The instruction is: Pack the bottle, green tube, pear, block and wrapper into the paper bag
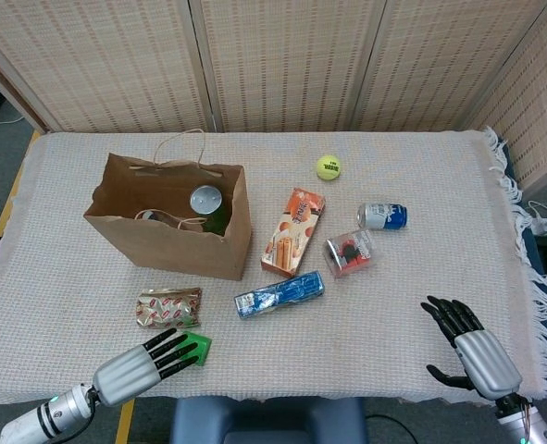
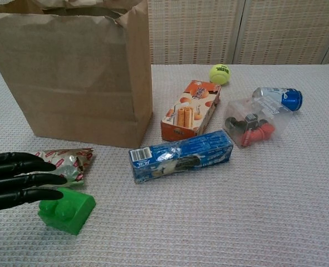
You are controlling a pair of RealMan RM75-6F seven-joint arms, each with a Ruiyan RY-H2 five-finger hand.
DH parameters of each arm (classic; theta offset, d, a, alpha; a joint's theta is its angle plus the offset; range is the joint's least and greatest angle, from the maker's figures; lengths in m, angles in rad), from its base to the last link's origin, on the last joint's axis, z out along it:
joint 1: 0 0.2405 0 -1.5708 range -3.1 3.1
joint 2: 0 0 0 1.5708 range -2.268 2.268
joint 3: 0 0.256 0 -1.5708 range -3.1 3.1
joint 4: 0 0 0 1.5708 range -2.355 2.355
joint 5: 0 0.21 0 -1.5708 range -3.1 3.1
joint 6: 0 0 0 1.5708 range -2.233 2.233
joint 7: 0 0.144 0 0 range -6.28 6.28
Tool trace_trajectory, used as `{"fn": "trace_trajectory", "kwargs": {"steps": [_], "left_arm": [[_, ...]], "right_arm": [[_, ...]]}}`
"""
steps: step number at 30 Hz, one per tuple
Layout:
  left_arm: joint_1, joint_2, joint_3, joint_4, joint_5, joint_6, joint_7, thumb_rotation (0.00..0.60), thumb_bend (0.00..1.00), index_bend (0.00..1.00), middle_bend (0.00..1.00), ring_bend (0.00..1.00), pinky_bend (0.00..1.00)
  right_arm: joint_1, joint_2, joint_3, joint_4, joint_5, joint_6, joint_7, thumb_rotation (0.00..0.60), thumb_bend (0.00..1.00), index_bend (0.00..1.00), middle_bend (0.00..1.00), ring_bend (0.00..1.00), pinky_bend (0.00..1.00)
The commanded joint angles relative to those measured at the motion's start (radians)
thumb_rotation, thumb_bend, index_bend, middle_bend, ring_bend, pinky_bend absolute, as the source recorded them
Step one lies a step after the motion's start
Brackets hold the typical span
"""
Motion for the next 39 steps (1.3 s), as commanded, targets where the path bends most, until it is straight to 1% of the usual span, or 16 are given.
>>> {"fn": "trace_trajectory", "kwargs": {"steps": [1, 7, 21, 29, 32, 33, 35, 36, 37, 38, 39], "left_arm": [[-0.042, -0.030, -0.029, -0.033, -0.042, -0.067, 0.021, 0.600, 0.37, 0.00, 0.00, 0.00, 0.11], [-0.074, -0.064, -0.027, -0.050, -0.066, -0.139, 0.068, 0.600, 0.37, 0.00, 0.00, 0.00, 0.11], [-0.106, -0.132, -0.032, -0.031, -0.151, -0.219, 0.118, 0.600, 0.37, 0.00, 0.00, 0.00, 0.12], [-0.116, -0.167, -0.027, 0.012, -0.193, -0.243, 0.126, 0.600, 0.38, 0.00, 0.00, 0.00, 0.18], [-0.123, -0.172, -0.029, 0.026, -0.213, -0.257, 0.124, 0.600, 0.40, 0.03, 0.02, 0.02, 0.20], [-0.124, -0.172, -0.030, 0.029, -0.218, -0.257, 0.123, 0.600, 0.42, 0.05, 0.04, 0.04, 0.22], [-0.123, -0.171, -0.028, 0.034, -0.226, -0.248, 0.119, 0.600, 0.48, 0.14, 0.11, 0.12, 0.31], [-0.122, -0.170, -0.028, 0.037, -0.228, -0.241, 0.118, 0.600, 0.53, 0.21, 0.18, 0.19, 0.39], [-0.119, -0.167, -0.026, 0.039, -0.232, -0.234, 0.116, 0.600, 0.56, 0.30, 0.27, 0.28, 0.48], [-0.116, -0.164, -0.023, 0.039, -0.236, -0.231, 0.114, 0.600, 0.59, 0.36, 0.34, 0.34, 0.54], [-0.114, -0.160, -0.019, 0.037, -0.239, -0.229, 0.113, 0.600, 0.60, 0.45, 0.44, 0.44, 0.62]], "right_arm": [[0.000, 0.001, 0.000, 0.000, 0.000, 0.001, 0.001, 0.600, 0.12, 0.00, 0.00, 0.00, 0.03], [0.002, 0.003, 0.001, -0.001, 0.002, -0.001, 0.009, 0.600, 0.12, 0.00, 0.00, 0.00, 0.03], [0.004, 0.008, 0.000, -0.003, 0.003, -0.004, 0.018, 0.600, 0.12, 0.00, 0.00, 0.00, 0.03], [0.004, 0.007, -0.001, -0.003, 0.002, -0.006, 0.017, 0.600, 0.12, 0.00, 0.00, 0.00, 0.03], [0.005, 0.008, -0.001, -0.005, 0.003, -0.007, 0.016, 0.600, 0.12, 0.00, 0.00, 0.00, 0.03], [0.005, 0.008, -0.001, -0.005, 0.003, -0.008, 0.015, 0.600, 0.12, 0.00, 0.00, 0.00, 0.03], [0.005, 0.008, -0.001, -0.006, 0.004, -0.007, 0.016, 0.600, 0.12, 0.00, 0.00, 0.00, 0.03], [0.005, 0.008, -0.001, -0.006, 0.004, -0.007, 0.015, 0.600, 0.12, 0.00, 0.00, 0.00, 0.03], [0.005, 0.008, -0.001, -0.005, 0.004, -0.007, 0.015, 0.600, 0.12, 0.00, 0.00, 0.00, 0.03], [0.005, 0.008, -0.001, -0.005, 0.004, -0.008, 0.016, 0.600, 0.12, 0.00, 0.00, 0.00, 0.03], [0.005, 0.008, -0.001, -0.005, 0.004, -0.008, 0.016, 0.600, 0.12, 0.00, 0.00, 0.00, 0.03]]}}
